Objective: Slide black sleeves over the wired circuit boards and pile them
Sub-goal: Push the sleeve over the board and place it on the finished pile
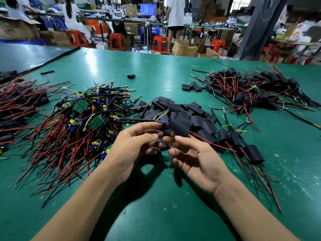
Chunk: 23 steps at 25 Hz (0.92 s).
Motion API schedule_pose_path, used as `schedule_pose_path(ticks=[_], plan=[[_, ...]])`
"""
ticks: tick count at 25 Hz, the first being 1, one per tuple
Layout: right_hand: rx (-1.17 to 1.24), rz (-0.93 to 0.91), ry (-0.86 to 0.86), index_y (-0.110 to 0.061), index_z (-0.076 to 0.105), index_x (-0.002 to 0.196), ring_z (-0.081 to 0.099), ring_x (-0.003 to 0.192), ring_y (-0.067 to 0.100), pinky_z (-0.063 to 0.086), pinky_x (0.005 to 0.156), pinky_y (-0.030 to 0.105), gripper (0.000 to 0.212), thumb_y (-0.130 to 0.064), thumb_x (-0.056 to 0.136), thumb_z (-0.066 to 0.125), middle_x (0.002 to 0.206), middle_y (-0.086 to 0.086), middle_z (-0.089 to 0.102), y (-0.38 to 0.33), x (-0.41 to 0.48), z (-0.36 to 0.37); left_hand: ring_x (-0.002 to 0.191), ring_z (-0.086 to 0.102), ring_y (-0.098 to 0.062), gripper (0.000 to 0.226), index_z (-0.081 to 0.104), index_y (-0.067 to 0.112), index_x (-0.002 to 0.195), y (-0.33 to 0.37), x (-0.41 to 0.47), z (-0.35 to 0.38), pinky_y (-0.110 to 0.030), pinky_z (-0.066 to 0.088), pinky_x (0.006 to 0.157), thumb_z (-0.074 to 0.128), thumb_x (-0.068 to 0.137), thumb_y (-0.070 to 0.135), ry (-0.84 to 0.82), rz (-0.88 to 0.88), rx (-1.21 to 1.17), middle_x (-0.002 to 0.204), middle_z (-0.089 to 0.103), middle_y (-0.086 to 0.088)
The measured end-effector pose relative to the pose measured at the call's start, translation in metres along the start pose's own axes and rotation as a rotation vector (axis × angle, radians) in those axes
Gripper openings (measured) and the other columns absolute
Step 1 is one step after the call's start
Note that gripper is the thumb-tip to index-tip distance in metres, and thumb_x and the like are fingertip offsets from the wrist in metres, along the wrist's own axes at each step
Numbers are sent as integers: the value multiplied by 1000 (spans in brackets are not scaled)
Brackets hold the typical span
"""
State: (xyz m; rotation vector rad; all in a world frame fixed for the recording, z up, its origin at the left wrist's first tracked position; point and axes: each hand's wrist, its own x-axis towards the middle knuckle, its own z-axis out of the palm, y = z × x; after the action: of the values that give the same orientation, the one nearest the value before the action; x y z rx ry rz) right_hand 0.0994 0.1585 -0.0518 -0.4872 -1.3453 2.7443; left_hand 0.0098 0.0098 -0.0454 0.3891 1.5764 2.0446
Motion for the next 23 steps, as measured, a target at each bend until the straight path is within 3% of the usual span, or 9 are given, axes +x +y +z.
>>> schedule_pose_path(ticks=[3,7,12,19,23], plan=[[-52,21,36,-11,66,99,67,60,14,55,53,23,30,-20,71,72,98,11,76,1,3,-1,64,69,-15,26,79,16,87,-1,1,0,-24,54,61,61,88,-3,17,-32,11,90,76,-8],[85,112,112,-1,64,114,70,65,18,59,56,28,42,-32,86,68,101,17,74,-3,7,-5,57,67,-16,13,71,6,92,-3,3,-1,-21,54,49,62,90,-2,108,-49,36,83,75,-10],[235,143,99,14,57,121,71,66,20,62,60,30,63,-36,84,66,102,20,72,-8,7,-10,60,69,-23,11,66,0,102,-7,7,-4,-27,60,55,61,92,-2,187,-88,29,82,74,-15],[320,98,122,7,62,115,71,66,20,62,60,31,55,-43,93,60,98,19,73,-9,7,-10,62,70,-27,30,58,13,120,-11,7,-1,-34,61,57,58,94,-4,188,-28,109,76,74,-10],[338,112,125,8,56,119,71,66,22,62,59,32,57,-43,95,59,95,20,73,-10,7,-10,59,70,-26,19,61,4,112,-14,8,-1,-33,60,54,60,94,-1,209,-26,122,79,75,-10]])
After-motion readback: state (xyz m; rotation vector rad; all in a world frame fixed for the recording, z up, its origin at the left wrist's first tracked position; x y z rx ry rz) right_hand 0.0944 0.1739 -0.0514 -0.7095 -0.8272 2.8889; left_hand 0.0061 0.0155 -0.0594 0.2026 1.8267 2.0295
